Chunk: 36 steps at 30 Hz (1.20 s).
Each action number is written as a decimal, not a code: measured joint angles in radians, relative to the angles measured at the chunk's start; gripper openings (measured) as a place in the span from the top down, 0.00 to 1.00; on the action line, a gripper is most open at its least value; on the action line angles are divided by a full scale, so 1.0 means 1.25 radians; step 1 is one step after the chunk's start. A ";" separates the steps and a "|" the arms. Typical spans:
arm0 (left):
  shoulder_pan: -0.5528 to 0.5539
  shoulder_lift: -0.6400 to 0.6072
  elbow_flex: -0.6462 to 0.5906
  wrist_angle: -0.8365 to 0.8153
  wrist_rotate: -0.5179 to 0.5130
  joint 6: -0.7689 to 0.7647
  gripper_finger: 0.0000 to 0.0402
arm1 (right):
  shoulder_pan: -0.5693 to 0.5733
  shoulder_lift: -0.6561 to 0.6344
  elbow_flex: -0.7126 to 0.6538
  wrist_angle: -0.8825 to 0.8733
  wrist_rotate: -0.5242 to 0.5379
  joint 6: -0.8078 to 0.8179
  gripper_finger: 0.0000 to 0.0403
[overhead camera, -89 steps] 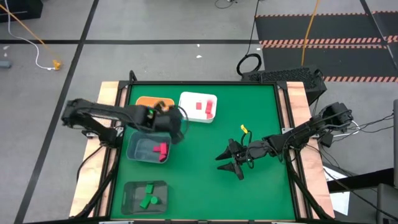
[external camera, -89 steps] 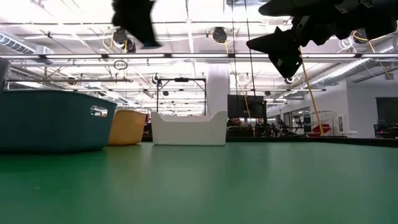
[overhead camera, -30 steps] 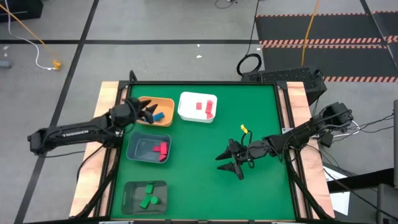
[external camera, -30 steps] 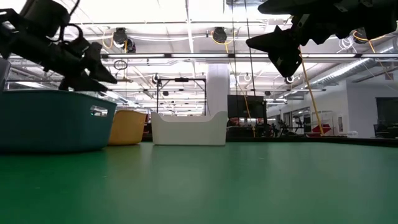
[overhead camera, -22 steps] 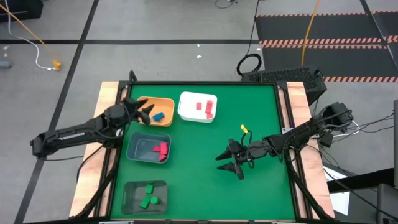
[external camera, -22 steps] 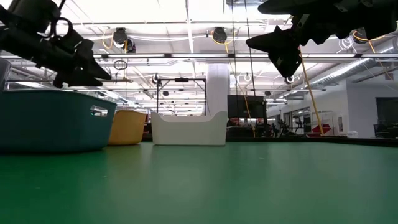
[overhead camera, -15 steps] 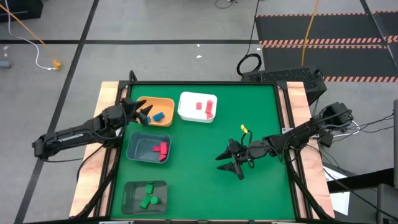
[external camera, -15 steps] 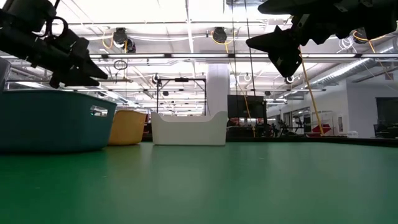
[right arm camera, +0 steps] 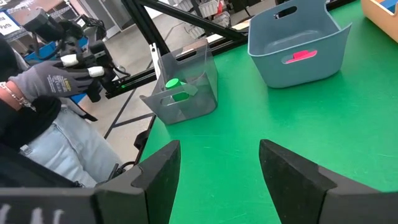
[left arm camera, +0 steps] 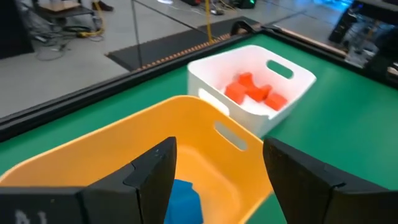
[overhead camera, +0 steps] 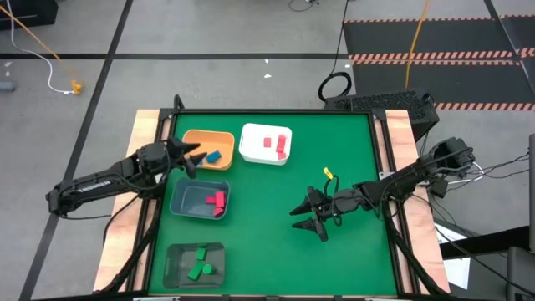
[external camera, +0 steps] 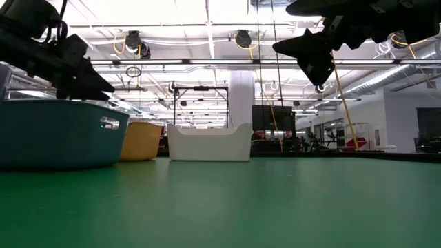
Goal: Sort & place blocks by color
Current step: Return to Home Position
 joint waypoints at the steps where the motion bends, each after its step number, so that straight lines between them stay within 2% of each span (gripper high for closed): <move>1: 0.000 0.000 0.000 0.000 0.011 0.004 0.40 | 0.000 0.000 0.000 0.000 0.000 0.000 0.48; 8: 0.000 -0.002 -0.042 0.041 0.095 0.014 0.40 | 0.000 0.000 0.000 0.000 0.000 0.000 0.48; 17: 0.000 -0.002 -0.151 0.304 0.156 0.022 0.40 | 0.000 0.000 0.000 0.000 0.000 0.000 0.48; 24: 0.000 0.000 -0.150 0.297 0.168 0.083 0.40 | 0.000 0.000 0.000 0.000 0.000 0.000 0.48; 36: 0.000 0.000 -0.150 0.262 0.168 0.091 0.40 | 0.000 0.000 0.000 0.000 0.000 0.000 0.48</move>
